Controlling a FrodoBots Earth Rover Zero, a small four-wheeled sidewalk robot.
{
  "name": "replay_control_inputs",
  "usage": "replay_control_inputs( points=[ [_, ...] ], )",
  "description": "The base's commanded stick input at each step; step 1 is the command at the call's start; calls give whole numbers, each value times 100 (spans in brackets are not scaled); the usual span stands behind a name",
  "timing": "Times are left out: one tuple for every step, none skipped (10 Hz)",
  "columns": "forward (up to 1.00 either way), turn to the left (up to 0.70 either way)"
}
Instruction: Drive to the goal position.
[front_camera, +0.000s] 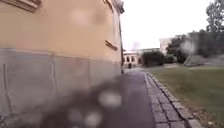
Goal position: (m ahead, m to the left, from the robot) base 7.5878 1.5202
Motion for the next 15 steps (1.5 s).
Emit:
replay_control_inputs(
  points=[
    [85,-34],
    [85,-31],
    [85,0],
    [85,0],
    [85,0],
    [85,0],
    [85,0],
    [85,0],
    [85,0],
    [85,0],
    [85,0],
    [85,0],
    [85,0],
    [85,0],
    [85,0]
  ],
)
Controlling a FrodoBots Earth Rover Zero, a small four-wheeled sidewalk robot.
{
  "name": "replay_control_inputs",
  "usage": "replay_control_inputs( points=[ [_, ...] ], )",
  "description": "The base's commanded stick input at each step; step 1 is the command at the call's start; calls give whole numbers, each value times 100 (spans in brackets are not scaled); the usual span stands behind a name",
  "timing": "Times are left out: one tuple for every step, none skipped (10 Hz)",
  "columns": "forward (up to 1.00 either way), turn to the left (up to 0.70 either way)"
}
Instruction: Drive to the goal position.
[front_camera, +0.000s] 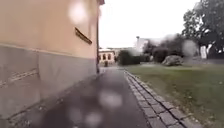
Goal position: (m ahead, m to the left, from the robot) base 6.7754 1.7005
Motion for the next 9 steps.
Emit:
replay_control_inputs(
  points=[
    [85,0],
    [85,0],
    [85,0],
    [85,-7],
    [85,-24],
    [85,-34],
    [85,-34],
    [85,-34],
    [85,-34]
  ],
)
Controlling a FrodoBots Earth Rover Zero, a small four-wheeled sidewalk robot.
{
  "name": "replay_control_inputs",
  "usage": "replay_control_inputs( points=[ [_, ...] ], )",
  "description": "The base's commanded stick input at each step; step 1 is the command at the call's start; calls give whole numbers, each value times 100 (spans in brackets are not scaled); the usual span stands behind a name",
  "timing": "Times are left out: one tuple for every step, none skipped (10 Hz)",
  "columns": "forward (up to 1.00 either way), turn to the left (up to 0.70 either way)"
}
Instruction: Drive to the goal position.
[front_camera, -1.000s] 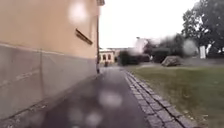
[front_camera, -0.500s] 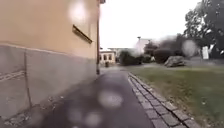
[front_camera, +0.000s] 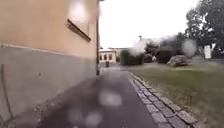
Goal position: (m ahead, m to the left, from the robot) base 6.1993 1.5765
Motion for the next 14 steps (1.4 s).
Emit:
replay_control_inputs(
  points=[
    [85,-34],
    [85,-27],
    [85,-10],
    [85,0],
    [85,0],
    [85,0],
    [85,0],
    [85,0],
    [85,0],
    [85,0],
    [85,0],
    [85,0],
    [85,0],
    [85,0]
  ],
)
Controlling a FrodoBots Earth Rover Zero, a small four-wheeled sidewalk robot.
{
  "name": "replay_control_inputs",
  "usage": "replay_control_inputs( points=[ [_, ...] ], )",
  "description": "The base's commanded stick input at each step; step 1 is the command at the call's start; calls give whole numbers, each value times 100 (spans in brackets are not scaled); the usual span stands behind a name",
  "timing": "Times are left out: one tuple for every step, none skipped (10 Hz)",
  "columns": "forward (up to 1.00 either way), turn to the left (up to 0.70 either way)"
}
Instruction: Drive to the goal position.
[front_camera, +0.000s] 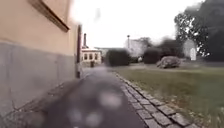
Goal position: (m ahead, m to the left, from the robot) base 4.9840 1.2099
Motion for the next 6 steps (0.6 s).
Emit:
replay_control_inputs(
  points=[
    [85,0],
    [85,0],
    [85,0],
    [85,0],
    [85,0],
    [85,0]
  ],
)
